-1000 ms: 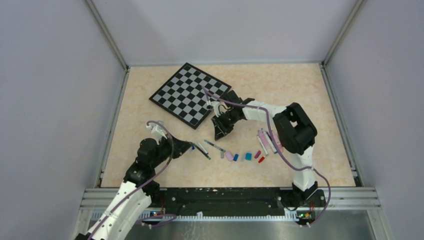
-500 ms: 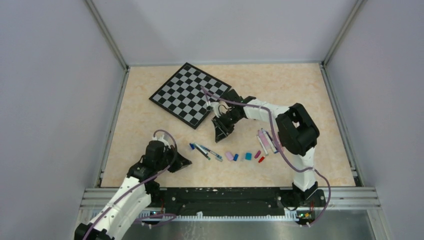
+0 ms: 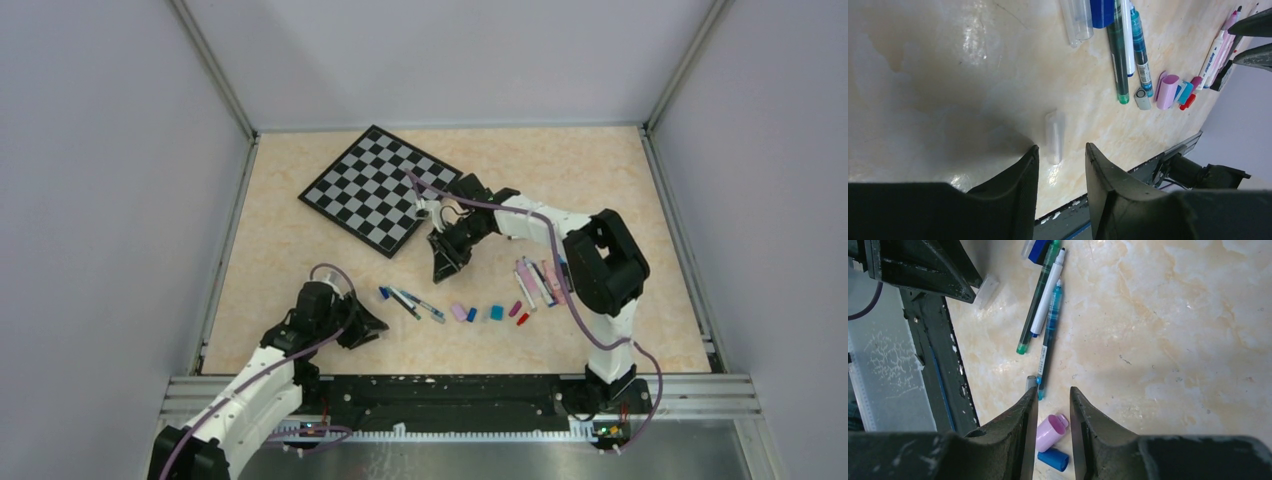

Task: Open the pen caps
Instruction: Place the pen cap at the center of the board, then pick up the pen from the center of the board.

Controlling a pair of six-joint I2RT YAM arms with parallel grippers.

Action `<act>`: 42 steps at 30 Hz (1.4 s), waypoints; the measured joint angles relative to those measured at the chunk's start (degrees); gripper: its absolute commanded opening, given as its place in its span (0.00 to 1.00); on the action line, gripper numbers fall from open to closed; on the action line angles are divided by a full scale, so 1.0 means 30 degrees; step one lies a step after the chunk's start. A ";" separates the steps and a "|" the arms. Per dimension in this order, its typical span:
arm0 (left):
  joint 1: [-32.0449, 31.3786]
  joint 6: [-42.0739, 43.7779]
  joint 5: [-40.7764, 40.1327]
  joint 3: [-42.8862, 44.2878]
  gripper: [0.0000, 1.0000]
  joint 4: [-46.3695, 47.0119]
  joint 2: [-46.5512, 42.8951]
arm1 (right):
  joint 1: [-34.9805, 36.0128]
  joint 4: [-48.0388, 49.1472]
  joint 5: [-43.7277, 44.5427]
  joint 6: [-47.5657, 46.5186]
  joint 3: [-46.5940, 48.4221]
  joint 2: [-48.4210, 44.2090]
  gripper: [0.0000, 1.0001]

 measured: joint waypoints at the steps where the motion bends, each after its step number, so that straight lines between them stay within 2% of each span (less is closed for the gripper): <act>1: 0.0000 -0.0029 0.0066 0.0000 0.44 0.0233 0.0146 | -0.0080 -0.0080 -0.0022 -0.0058 -0.0015 0.0000 0.28; 10: -0.0007 0.0729 -0.0087 0.0284 0.46 0.0393 0.0306 | -0.1865 -0.0816 0.0146 -0.1712 -0.0561 -0.1770 0.28; 14: 0.0000 0.1486 -0.0765 0.0670 0.61 -0.0124 -0.0605 | -0.3366 -0.0736 0.0597 -0.2994 -0.1304 -0.3949 0.29; 17: 0.0000 0.1916 -0.1122 0.0831 0.81 0.0102 -0.1355 | -0.4823 -0.0474 0.0685 -0.3745 -0.2310 -0.6105 0.30; 18: 0.0000 0.2062 -0.1115 0.0831 0.90 0.0291 -0.1588 | -0.5391 -0.0321 0.0678 -0.3934 -0.2667 -0.6900 0.31; 19: 0.0000 0.2149 -0.1107 0.0831 0.97 0.0576 -0.1807 | -0.5931 -0.0044 0.0670 -0.4080 -0.3016 -0.7592 0.39; 21: -0.0007 0.2346 -0.1086 0.0831 0.99 0.1290 -0.2091 | -0.7002 0.0758 0.0641 -0.4481 -0.3905 -0.9136 0.72; 22: 0.0000 0.2390 -0.1078 0.0831 0.99 0.1763 -0.2215 | -0.7388 0.1100 0.0656 -0.4546 -0.4269 -0.9661 0.79; 23: 0.0000 0.2433 -0.1071 0.0831 0.99 0.2222 -0.2273 | -0.7847 0.1836 0.0780 -0.4874 -0.4889 -1.0258 0.80; 24: 0.0000 0.2528 -0.1013 0.0823 0.99 0.2754 -0.2302 | -0.8094 0.2397 0.1086 -0.5173 -0.5442 -1.0608 0.79; 27: 0.0000 0.2688 -0.0831 0.0794 0.99 0.4109 -0.2186 | -0.8291 0.2368 0.2142 -0.5945 -0.5763 -0.9763 0.66; 31: 0.0000 0.3038 -0.0474 0.0707 0.99 0.5217 -0.1741 | -0.8655 0.1865 0.3417 -0.5909 -0.5056 -0.6856 0.68; 37: 0.0000 0.3300 -0.0270 0.0117 0.99 0.5829 -0.1843 | -0.9282 0.1763 0.6237 -0.7475 -0.5646 -0.6776 0.66; 39: 0.0000 0.3453 -0.0219 -0.0029 0.99 0.5821 -0.2062 | -0.9901 0.1727 0.6171 -0.8524 -0.5646 -0.6768 0.63; 42: 0.0000 0.3745 -0.0204 -0.0036 0.99 0.5807 -0.2251 | -1.2211 0.0889 0.5042 -1.0834 -0.5428 -0.6564 0.62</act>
